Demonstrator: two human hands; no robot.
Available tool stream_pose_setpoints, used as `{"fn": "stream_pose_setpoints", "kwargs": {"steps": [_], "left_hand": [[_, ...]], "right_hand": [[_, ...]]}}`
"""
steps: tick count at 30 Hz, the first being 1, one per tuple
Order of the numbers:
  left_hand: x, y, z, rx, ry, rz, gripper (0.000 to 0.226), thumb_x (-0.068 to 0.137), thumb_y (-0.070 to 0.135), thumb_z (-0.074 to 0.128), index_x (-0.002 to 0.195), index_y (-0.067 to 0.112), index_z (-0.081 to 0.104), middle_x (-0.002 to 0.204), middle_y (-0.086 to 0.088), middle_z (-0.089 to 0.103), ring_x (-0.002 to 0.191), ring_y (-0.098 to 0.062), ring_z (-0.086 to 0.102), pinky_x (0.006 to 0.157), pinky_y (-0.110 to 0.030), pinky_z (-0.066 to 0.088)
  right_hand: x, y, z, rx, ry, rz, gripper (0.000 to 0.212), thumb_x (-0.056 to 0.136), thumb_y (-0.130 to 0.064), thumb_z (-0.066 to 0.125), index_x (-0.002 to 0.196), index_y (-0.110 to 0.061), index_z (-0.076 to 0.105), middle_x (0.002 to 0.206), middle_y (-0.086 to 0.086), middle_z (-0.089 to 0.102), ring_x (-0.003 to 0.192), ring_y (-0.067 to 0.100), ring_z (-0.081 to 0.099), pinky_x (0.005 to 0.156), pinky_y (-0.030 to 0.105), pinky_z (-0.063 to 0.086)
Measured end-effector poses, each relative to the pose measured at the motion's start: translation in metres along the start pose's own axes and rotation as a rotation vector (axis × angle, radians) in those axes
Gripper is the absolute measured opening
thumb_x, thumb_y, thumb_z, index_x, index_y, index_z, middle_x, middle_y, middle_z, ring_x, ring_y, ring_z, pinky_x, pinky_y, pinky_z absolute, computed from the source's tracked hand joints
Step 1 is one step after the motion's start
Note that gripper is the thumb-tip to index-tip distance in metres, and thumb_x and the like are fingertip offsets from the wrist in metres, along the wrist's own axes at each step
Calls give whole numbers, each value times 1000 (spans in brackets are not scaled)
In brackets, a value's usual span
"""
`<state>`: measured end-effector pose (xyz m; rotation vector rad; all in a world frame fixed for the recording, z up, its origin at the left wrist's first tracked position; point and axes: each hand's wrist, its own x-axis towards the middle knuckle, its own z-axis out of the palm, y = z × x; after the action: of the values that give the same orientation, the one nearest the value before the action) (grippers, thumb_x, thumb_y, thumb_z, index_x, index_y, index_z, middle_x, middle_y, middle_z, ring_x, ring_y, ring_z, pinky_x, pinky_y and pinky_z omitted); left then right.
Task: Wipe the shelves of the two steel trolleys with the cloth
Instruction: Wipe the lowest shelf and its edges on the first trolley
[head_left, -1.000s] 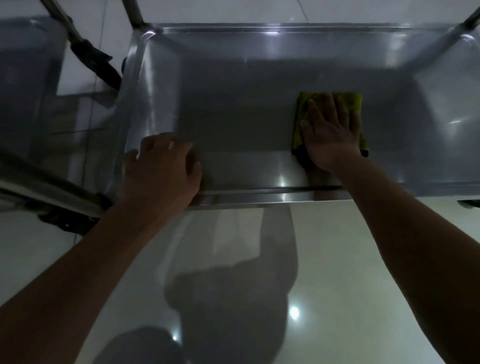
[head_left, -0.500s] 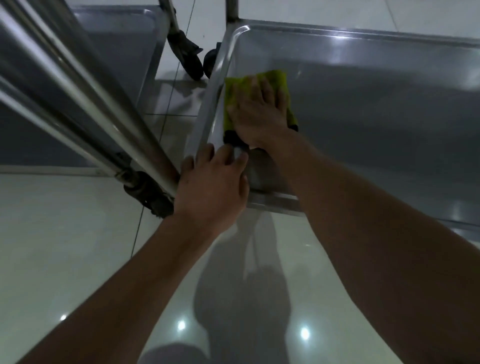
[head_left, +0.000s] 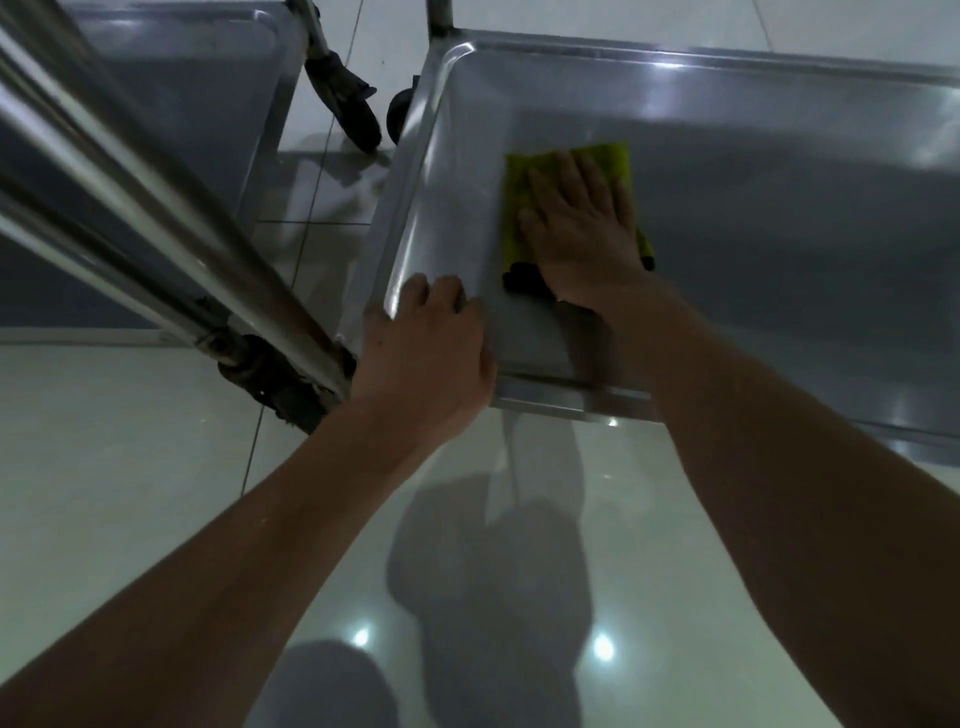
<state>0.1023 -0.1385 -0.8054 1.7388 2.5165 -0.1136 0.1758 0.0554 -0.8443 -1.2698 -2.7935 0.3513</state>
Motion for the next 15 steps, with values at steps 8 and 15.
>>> {"fn": "stream_pose_setpoints", "kwargs": {"steps": [8,15], "left_hand": [[13,106,-5,-165,66,234,36,93,36,49,126,25,60,130,-2,52,124,-24,46,95,-40,43],[7,168,2,-219,-21,272,30,96,37,46,115,25,67,135,-2,51,133,-28,41,105,-46,41]], "right_hand": [[-81,119,-33,-47,6,223,57,108,-43,23,161,-29,10,169,0,-5,155,21,-8,124,48,-1],[-161,183,-51,-166,-66,309,59,106,-44,21,161,-24,12,169,4,-6,155,26,-12,123,54,2]]}}
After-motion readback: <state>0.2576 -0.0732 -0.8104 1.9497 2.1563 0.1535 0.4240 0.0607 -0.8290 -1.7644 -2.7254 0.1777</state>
